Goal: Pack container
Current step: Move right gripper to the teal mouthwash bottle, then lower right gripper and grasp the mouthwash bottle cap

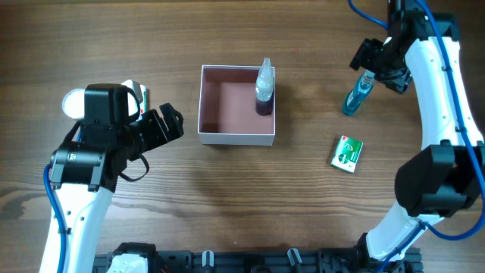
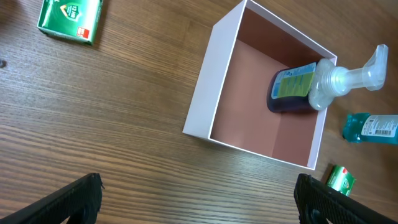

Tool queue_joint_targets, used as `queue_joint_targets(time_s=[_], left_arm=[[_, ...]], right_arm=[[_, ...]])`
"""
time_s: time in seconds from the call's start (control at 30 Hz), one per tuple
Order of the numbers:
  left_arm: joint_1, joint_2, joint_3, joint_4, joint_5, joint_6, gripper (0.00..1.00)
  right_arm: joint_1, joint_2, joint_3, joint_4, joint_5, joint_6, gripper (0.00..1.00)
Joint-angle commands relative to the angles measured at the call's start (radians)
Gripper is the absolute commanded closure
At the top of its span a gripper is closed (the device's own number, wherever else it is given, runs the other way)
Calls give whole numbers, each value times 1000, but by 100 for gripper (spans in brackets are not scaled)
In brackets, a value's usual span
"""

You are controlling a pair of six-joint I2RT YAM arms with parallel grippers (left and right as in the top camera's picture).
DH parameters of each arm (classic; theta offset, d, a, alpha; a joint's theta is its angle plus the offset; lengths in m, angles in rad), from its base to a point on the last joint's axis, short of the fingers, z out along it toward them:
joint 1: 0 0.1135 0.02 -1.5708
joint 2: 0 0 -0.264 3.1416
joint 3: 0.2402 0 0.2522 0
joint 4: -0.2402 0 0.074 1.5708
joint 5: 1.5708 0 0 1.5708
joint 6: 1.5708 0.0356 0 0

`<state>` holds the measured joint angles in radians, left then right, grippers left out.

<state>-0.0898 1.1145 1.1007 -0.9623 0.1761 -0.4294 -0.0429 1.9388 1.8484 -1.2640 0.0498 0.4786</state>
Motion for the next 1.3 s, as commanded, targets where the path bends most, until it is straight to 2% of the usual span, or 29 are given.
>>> queue_joint_targets(time_s=[0.0, 0.8, 0.87, 0.97, 1.1, 1.27], left_arm=[[-4, 0, 22, 0, -10, -13, 0], [-4, 0, 22, -16, -10, -13, 0], [-4, 0, 22, -16, -10, -13, 0], [-4, 0, 22, -16, -10, -13, 0], [-4, 0, 22, -16, -10, -13, 0], [-4, 0, 22, -16, -10, -13, 0]], right_arm=[[0, 45, 8, -3, -33, 11, 15], [0, 145, 2, 11, -29, 22, 15], [0, 145, 2, 11, -29, 21, 20], [0, 145, 2, 10, -29, 21, 34], [0, 145, 2, 10, -29, 21, 43], [0, 145, 2, 10, -29, 21, 45]])
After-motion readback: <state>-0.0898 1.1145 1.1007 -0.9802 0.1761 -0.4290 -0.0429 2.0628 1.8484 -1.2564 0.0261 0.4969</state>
